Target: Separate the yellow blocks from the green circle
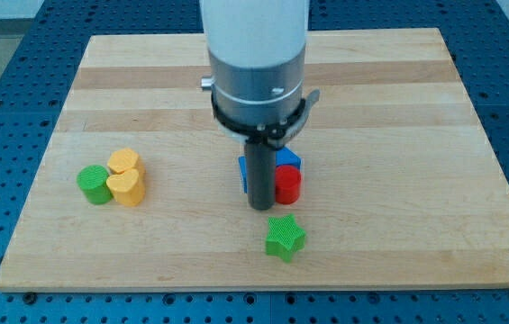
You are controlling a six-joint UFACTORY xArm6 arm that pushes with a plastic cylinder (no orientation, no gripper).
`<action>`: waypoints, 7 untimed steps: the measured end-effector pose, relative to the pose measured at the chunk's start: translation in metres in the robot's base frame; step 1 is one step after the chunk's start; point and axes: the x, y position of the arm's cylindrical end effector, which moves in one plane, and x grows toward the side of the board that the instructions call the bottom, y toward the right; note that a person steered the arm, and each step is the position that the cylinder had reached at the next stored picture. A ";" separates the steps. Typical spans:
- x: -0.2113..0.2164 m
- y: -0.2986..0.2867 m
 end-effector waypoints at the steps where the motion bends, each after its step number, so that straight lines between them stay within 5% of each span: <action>1: -0.009 0.000; 4: 0.049 -0.174; 7: 0.016 -0.170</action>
